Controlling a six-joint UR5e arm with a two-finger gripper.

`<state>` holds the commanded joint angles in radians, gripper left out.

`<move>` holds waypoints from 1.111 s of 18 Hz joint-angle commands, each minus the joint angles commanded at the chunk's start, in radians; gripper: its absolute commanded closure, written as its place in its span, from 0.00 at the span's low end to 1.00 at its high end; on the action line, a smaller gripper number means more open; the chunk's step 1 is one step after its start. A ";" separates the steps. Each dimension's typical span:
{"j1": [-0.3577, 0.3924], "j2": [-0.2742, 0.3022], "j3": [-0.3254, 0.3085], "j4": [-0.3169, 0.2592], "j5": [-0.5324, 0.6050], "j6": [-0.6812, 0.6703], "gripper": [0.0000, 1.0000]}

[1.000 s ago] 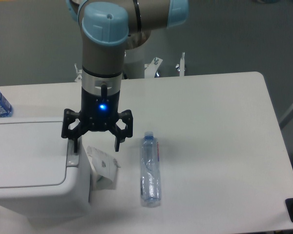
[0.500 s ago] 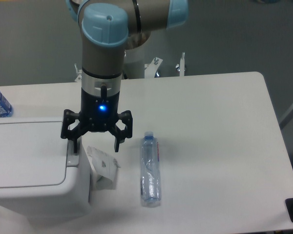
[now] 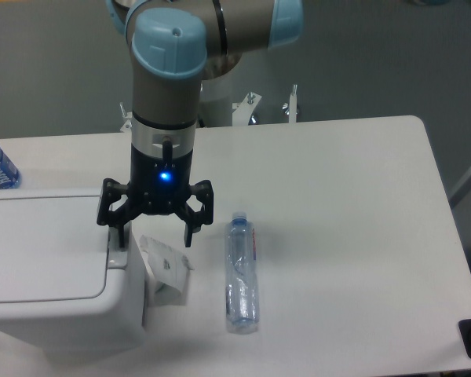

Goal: Open the trash can
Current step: 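Lift the lid open and move the gripper back toward the bottle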

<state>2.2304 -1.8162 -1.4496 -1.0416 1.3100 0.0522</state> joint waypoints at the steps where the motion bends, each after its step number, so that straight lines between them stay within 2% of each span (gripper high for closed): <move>1: 0.000 0.000 0.002 0.000 0.000 0.000 0.00; 7: 0.000 -0.005 0.005 0.000 0.000 0.000 0.00; 10: 0.011 0.003 0.028 0.000 0.000 0.009 0.00; 13: 0.076 0.011 0.072 -0.003 0.000 0.024 0.00; 16: 0.147 0.043 0.081 -0.018 -0.002 0.180 0.00; 17: 0.162 0.047 0.072 -0.038 0.000 0.243 0.00; 20: 0.244 0.090 0.061 -0.179 0.003 0.440 0.00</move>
<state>2.4740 -1.7258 -1.3882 -1.2206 1.3131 0.4917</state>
